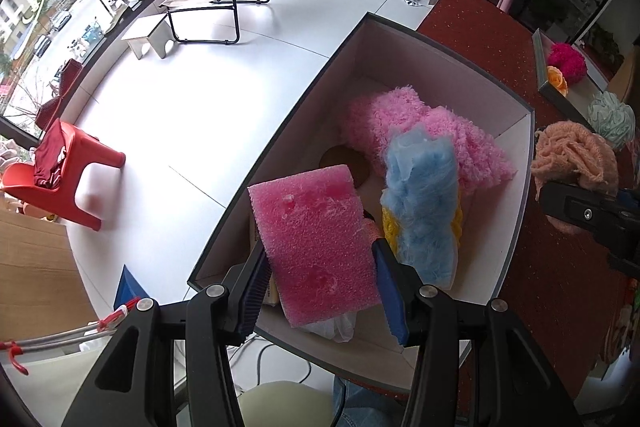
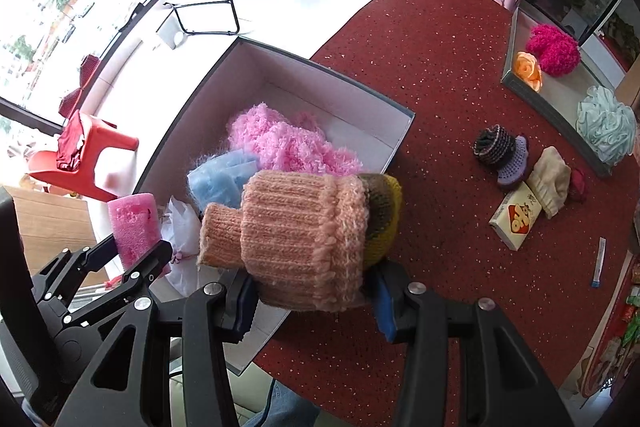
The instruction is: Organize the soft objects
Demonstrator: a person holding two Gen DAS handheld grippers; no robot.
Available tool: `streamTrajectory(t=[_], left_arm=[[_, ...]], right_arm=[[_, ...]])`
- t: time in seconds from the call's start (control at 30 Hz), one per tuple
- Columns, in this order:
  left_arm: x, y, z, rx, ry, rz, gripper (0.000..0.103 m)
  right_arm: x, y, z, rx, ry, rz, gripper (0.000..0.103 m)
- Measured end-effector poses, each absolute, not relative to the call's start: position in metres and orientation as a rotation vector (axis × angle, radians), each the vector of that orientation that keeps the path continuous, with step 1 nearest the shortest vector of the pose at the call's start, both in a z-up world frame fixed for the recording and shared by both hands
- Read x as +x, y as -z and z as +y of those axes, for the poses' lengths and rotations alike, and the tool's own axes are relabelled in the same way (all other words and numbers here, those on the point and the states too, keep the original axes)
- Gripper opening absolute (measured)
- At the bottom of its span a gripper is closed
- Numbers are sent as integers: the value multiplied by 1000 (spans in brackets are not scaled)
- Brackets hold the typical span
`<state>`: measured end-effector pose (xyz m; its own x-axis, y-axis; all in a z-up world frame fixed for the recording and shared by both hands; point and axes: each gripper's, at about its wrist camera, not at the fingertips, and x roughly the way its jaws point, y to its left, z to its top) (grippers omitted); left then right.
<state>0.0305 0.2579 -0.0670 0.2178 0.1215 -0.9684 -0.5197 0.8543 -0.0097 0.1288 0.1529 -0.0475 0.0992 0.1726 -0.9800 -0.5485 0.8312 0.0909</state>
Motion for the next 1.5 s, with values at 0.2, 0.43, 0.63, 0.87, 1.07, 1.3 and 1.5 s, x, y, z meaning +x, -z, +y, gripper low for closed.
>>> streamTrajectory(t=[0.2,0.43,0.63,0.87,1.07,1.3,1.5], left_arm=[[37,72,264,-368,-462,1297,52],[43,77,262,-371,-447,1303,52],[40,72,254,-343,-422,1261,99],[24,48,243,-319,-386,1150,102],[-11,13,243,-407,-271,1132,102],[-49,19,230,-316,-391,1269,102],[-61,11,221,-289,-415,1272,102]], right_arm=[[141,56,162,-337,-543,1387,51],[156,64,176,-345,-538,1388,51],[168,68,187,-371,-541,1365,82],[163,57,171,-354,-546,1322,89],[140,41,145,-303,-509,1308,103],[103,24,132,-315,-481,1301,103],[75,22,125,-325,-484,1339,103]])
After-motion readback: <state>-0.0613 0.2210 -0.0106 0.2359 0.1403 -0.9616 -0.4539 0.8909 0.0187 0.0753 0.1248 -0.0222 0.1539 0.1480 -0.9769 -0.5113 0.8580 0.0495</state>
